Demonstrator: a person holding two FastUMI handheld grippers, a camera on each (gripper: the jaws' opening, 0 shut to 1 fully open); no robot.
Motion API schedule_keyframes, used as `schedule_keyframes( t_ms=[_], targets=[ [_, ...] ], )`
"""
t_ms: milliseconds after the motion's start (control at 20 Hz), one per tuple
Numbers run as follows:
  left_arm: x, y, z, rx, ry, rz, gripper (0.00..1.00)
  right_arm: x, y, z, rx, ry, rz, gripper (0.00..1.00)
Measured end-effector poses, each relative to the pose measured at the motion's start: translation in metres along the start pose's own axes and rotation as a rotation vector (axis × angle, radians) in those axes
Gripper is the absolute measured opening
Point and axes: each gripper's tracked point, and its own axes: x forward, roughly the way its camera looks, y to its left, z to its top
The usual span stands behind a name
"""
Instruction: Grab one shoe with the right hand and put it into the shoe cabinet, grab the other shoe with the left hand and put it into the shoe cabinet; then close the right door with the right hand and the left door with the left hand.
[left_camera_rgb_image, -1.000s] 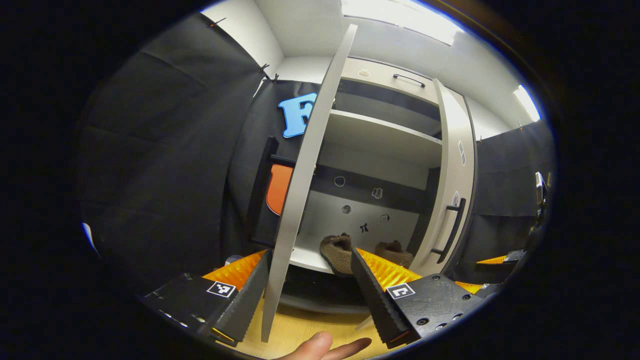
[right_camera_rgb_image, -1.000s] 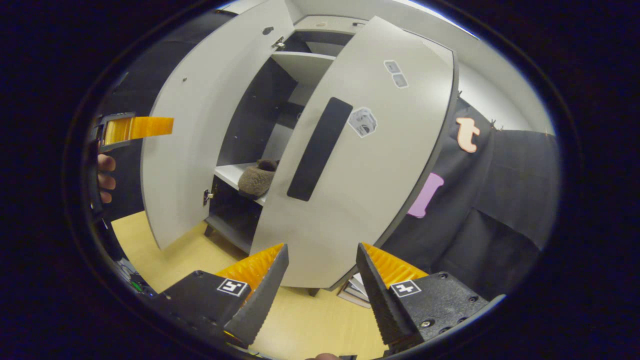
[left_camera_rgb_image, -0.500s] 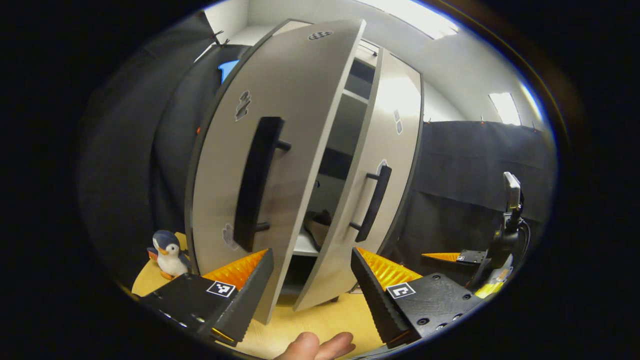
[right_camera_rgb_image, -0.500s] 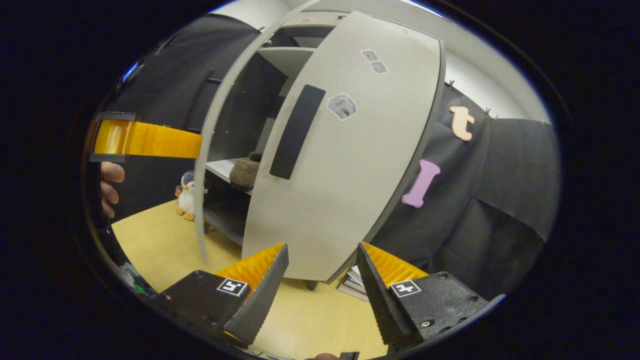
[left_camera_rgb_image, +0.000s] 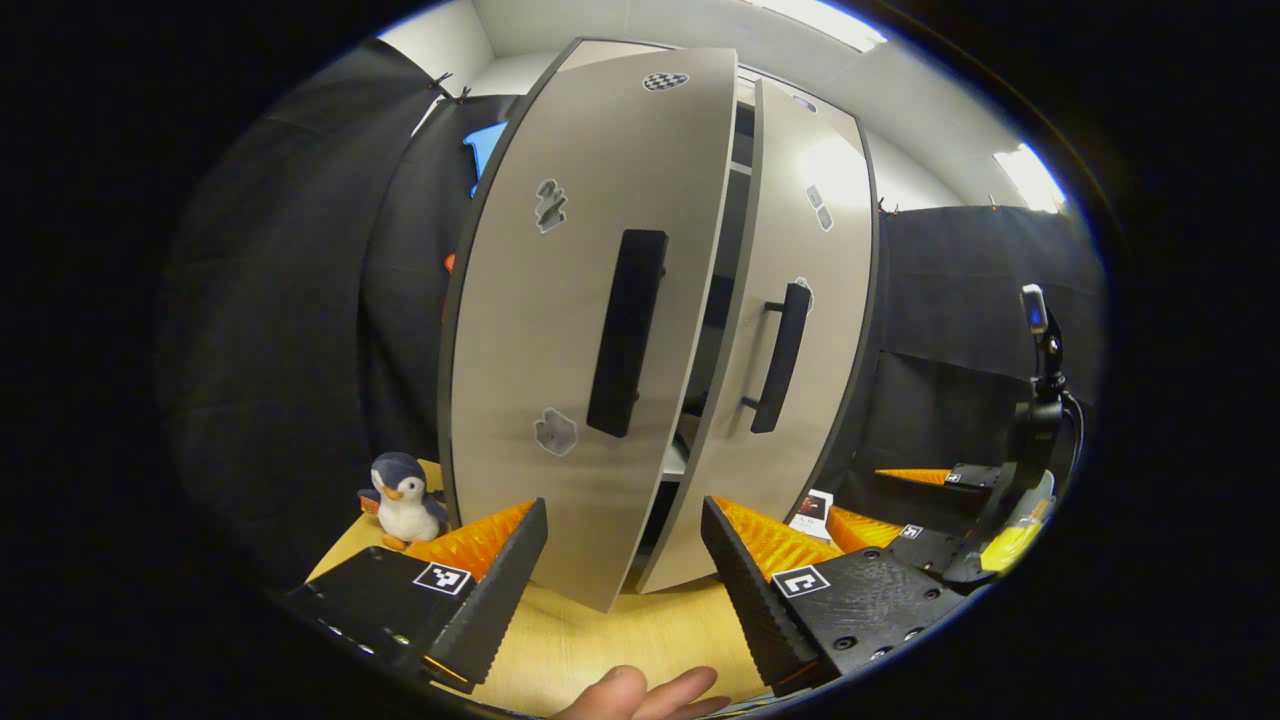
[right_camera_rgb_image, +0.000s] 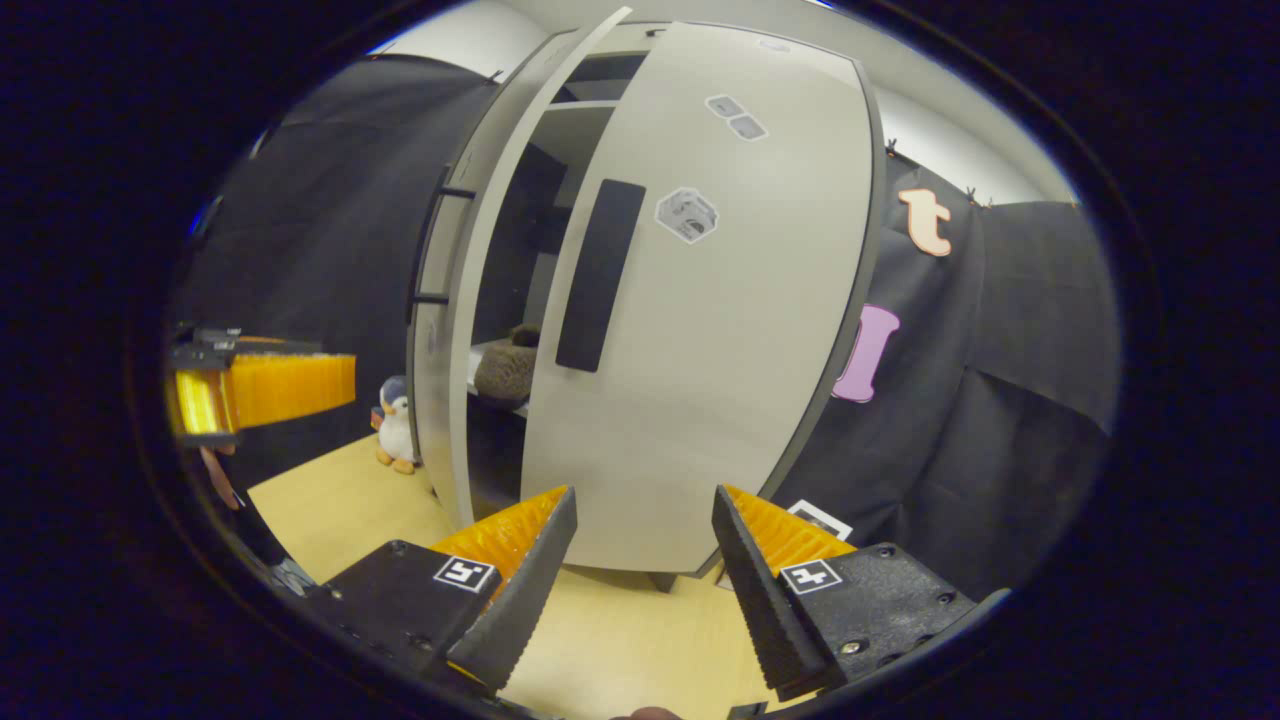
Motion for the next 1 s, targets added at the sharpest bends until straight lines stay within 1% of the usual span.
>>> schedule_keyframes(
  t_ms=[150, 200, 250, 300, 350, 450, 600, 700, 750, 800, 1000],
  targets=[
    [-0.004, 0.022, 0.0, 0.073, -0.005, 0.106, 0.94, 0.003, 0.006, 0.021, 0.067, -0.048, 0.019, 0.89],
    [-0.004, 0.025, 0.0, 0.092, -0.007, 0.123, 0.94, 0.004, 0.008, 0.024, 0.074, -0.056, 0.02, 0.89],
    [-0.003, 0.027, -0.002, 0.101, -0.006, 0.131, 0.94, 0.004, 0.011, 0.025, 0.077, -0.059, 0.024, 0.87],
    [-0.004, 0.028, -0.004, 0.104, 0.002, 0.135, 0.94, 0.005, 0.015, 0.024, 0.082, -0.057, 0.033, 0.92],
    [-0.005, 0.028, -0.007, 0.104, 0.009, 0.137, 0.94, 0.005, 0.019, 0.022, 0.087, -0.051, 0.041, 0.89],
    [-0.007, 0.031, -0.009, 0.105, 0.015, 0.149, 0.94, 0.004, 0.026, 0.018, 0.093, -0.036, 0.057, 0.89],
    [-0.007, 0.039, -0.007, 0.082, 0.008, 0.176, 0.94, 0.002, 0.028, 0.015, 0.1, -0.033, 0.046, 0.89],
    [-0.006, 0.041, -0.007, 0.063, 0.012, 0.184, 0.94, 0.002, 0.03, 0.012, 0.117, -0.021, 0.054, 0.89],
    [-0.008, 0.042, -0.007, 0.053, 0.009, 0.191, 0.94, 0.001, 0.029, 0.01, 0.121, -0.016, 0.054, 0.92],
    [-0.009, 0.042, -0.007, 0.046, 0.008, 0.195, 0.94, 0.0, 0.028, 0.01, 0.123, -0.013, 0.053, 0.89],
    [-0.012, 0.044, -0.01, 0.051, 0.009, 0.205, 0.94, 0.0, 0.025, 0.007, 0.143, -0.013, 0.039, 0.89]
  ],
)
